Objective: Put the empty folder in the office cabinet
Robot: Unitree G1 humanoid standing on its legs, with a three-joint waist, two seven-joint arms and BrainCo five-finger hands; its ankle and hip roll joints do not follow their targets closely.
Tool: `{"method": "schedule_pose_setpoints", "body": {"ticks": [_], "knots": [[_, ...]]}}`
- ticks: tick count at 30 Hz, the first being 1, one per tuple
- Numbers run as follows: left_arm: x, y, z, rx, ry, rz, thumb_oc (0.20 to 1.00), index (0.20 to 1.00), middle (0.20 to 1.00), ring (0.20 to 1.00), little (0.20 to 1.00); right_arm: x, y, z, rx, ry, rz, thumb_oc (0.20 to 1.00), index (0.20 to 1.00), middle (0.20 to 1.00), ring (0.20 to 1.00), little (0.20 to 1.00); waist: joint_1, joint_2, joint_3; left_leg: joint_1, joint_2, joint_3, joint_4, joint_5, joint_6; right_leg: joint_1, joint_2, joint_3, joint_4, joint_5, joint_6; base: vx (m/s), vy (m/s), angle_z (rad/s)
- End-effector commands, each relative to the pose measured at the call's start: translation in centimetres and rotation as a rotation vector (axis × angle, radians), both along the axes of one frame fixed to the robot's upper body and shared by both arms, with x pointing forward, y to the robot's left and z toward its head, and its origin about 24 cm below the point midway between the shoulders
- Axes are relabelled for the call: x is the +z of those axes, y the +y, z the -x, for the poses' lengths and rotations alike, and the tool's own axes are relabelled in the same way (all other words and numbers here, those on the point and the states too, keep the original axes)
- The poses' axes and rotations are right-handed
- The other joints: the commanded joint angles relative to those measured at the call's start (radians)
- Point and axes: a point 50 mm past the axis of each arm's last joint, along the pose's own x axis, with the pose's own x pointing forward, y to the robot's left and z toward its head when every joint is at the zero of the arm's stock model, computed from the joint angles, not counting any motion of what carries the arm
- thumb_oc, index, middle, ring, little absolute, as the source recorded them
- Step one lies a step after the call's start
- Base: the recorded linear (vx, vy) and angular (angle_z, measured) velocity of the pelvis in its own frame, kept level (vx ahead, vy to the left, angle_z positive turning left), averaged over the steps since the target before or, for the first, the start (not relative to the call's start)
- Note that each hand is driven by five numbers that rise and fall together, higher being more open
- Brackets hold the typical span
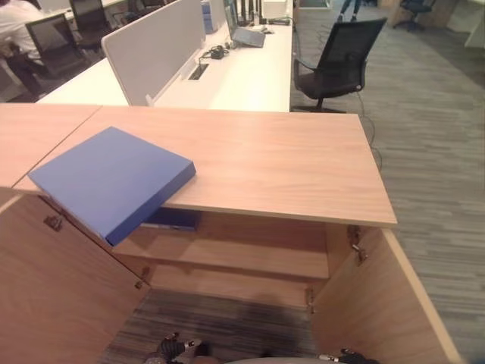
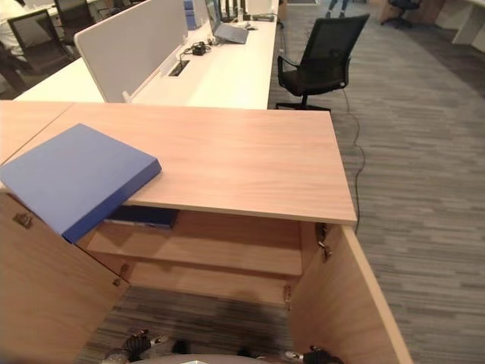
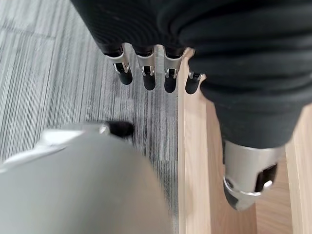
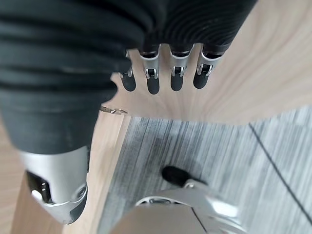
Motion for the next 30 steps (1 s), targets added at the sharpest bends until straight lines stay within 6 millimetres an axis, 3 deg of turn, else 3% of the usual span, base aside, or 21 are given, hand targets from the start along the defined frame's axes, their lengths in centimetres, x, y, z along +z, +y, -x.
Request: {"method": "schedule_pose_setpoints", "body": {"ticks": [1, 3, 6, 9, 12, 14, 17, 18, 20, 26, 30], "knots": [[0.7, 0.8, -1.9, -0.056, -0.065, -0.046, 1.0, 1.0, 1.0, 1.0, 1.0, 0.1, 1.0, -1.6, 0.018, -0.043, -0.031, 1.0, 1.0, 1.0, 1.0, 1.0, 0.032, -0.034, 0.003, 0.014, -0.093, 0.033, -0.001, -0.1, 0.11, 0.005, -0.327, 0.028, 0.046, 0.031, 0.225, 0.02, 0.33, -0.15], [0.8, 0.7, -2.1, -0.065, -0.07, -0.045, 1.0, 1.0, 1.0, 1.0, 1.0, 0.1, 1.1, -1.6, 0.009, -0.043, -0.037, 1.0, 1.0, 1.0, 1.0, 1.0, 0.028, -0.036, -0.005, 0.021, -0.129, 0.05, -0.001, -0.123, 0.127, 0.001, -0.361, 0.028, 0.028, 0.067, 0.247, 0.03, 0.322, -0.11], [0.7, 0.6, -2.0, -0.058, -0.071, -0.038, 1.0, 1.0, 1.0, 1.0, 1.0, 0.0, 1.1, -1.5, 0.001, -0.042, -0.039, 1.0, 1.0, 1.0, 1.0, 1.0, 0.027, -0.037, -0.009, 0.026, -0.145, 0.056, -0.001, -0.135, 0.136, 0.002, -0.377, 0.028, 0.013, 0.086, 0.257, 0.02, 0.177, -0.27], [0.5, 1.0, -1.1, 0.032, -0.059, -0.015, 1.0, 1.0, 1.0, 1.0, 1.0, -0.1, 1.6, -1.5, -0.014, -0.044, -0.055, 1.0, 1.0, 1.0, 1.0, 1.0, 0.05, -0.042, -0.006, 0.039, -0.192, 0.09, -0.001, -0.158, 0.163, -0.023, -0.42, -0.025, -0.004, 0.158, 0.282, -0.01, 0.25, -0.3], [0.5, 1.4, -0.9, 0.048, -0.052, -0.019, 1.0, 1.0, 1.0, 1.0, 1.0, 0.0, 1.9, -2.0, -0.013, -0.054, -0.062, 1.0, 1.0, 1.0, 1.0, 1.0, 0.059, -0.042, 0.008, 0.038, -0.192, 0.102, -0.001, -0.154, 0.171, -0.043, -0.42, -0.058, 0.041, 0.158, 0.278, -0.05, 0.086, -0.27], [0.6, 1.7, -0.8, 0.051, -0.044, -0.028, 1.0, 1.0, 1.0, 1.0, 1.0, 0.0, 2.3, -2.5, 0.001, -0.067, -0.073, 1.0, 1.0, 1.0, 1.0, 1.0, 0.058, -0.04, 0.021, 0.042, -0.183, 0.107, -0.001, -0.147, 0.174, -0.059, -0.386, -0.034, 0.102, 0.121, 0.259, -0.05, 0.008, -0.12], [0.6, 2.1, -0.7, 0.048, -0.038, -0.037, 1.0, 1.0, 1.0, 1.0, 1.0, 0.1, 2.8, -3.2, 0.017, -0.088, -0.08, 1.0, 1.0, 1.0, 1.0, 1.0, 0.054, -0.041, 0.025, 0.046, -0.166, 0.103, -0.001, -0.138, 0.174, -0.07, -0.286, 0.019, 0.141, 0.035, 0.224, -0.01, -0.066, -0.02], [0.6, 2.2, -0.7, 0.048, -0.038, -0.037, 1.0, 1.0, 1.0, 1.0, 1.0, 0.1, 2.8, -3.2, 0.017, -0.088, -0.08, 1.0, 1.0, 1.0, 1.0, 1.0, 0.055, -0.041, 0.025, 0.047, -0.166, 0.104, -0.001, -0.138, 0.174, -0.07, -0.285, 0.019, 0.142, 0.035, 0.224, 0.01, -0.071, -0.05], [0.6, 2.2, -0.6, 0.062, -0.037, -0.035, 1.0, 1.0, 1.0, 1.0, 1.0, 0.1, 2.7, -3.2, 0.024, -0.085, -0.071, 1.0, 1.0, 1.0, 1.0, 1.0, 0.054, -0.047, 0.027, 0.048, -0.153, 0.092, -0.001, -0.124, 0.167, -0.069, -0.23, 0.072, 0.138, 0.008, 0.207, 0.02, -0.154, -0.07], [0.4, 1.7, 0.0, 0.078, -0.024, -0.016, 1.0, 1.0, 1.0, 1.0, 1.0, -0.2, 2.4, -1.8, 0.038, -0.037, -0.056, 1.0, 1.0, 1.0, 1.0, 1.0, 0.062, -0.057, 0.022, 0.054, -0.106, 0.059, 0.006, -0.111, 0.135, -0.002, -0.189, 0.059, 0.068, -0.016, 0.176, 0.04, -0.244, 0.01], [0.4, 1.2, -0.6, 0.113, -0.046, 0.007, 1.0, 1.0, 1.0, 1.0, 1.0, -0.3, 2.0, -1.0, 0.007, -0.025, -0.045, 1.0, 1.0, 1.0, 1.0, 1.0, 0.06, -0.072, 0.058, -0.064, -0.077, 0.024, 0.213, -0.134, 0.091, 0.013, -0.164, 0.027, 0.072, -0.046, 0.137, -0.1, -0.217, 0.43]]}}
